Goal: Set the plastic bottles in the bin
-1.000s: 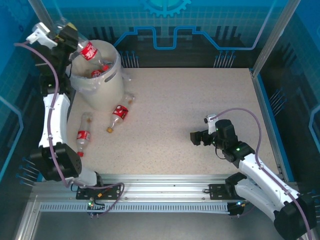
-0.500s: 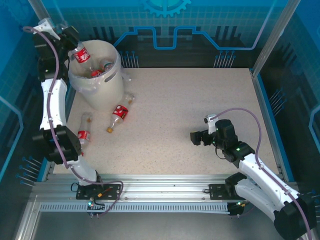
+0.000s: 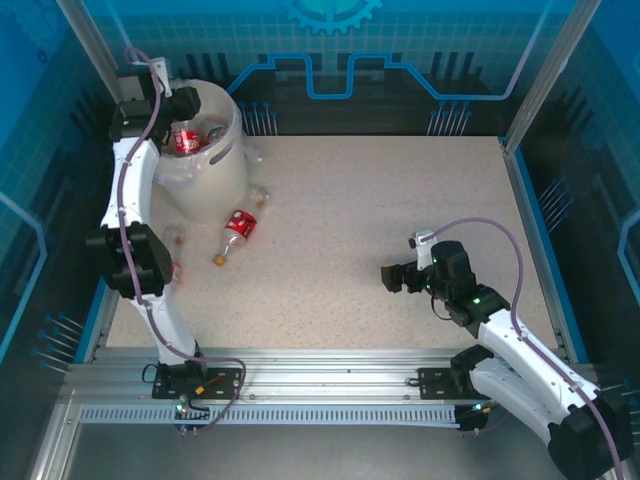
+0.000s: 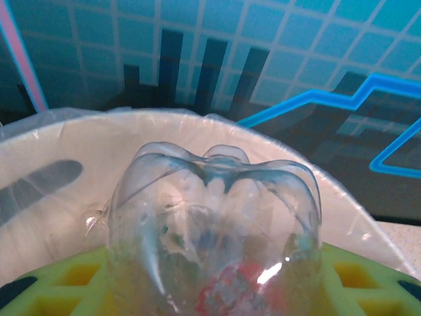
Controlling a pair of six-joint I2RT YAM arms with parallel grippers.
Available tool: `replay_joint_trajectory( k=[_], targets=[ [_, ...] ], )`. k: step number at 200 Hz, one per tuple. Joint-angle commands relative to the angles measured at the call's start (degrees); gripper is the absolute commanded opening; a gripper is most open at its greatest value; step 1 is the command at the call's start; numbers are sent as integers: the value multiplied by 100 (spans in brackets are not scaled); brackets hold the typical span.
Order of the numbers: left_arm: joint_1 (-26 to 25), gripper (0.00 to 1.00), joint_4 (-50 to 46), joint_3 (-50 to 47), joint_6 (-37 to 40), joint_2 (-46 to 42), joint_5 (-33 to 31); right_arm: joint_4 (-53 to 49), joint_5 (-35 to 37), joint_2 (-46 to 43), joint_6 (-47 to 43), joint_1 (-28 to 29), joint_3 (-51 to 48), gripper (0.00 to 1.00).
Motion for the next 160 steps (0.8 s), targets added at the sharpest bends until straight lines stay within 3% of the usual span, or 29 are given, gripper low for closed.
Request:
replay_joint_trajectory(
  k=[1, 17, 90, 160],
  targets=[
    [-62, 31, -500, 287, 225, 239, -99, 87, 73, -78, -13, 34, -26, 100],
    [-72, 39, -623, 379, 230, 363, -54, 82, 73, -67, -21, 34, -24, 100],
    [-120, 97, -896, 714, 333, 459, 136, 121, 63, -50, 12, 34, -44, 100],
    [-193, 99, -932, 1000, 397, 80, 163, 139, 19, -63, 50, 31, -84, 100]
  ],
)
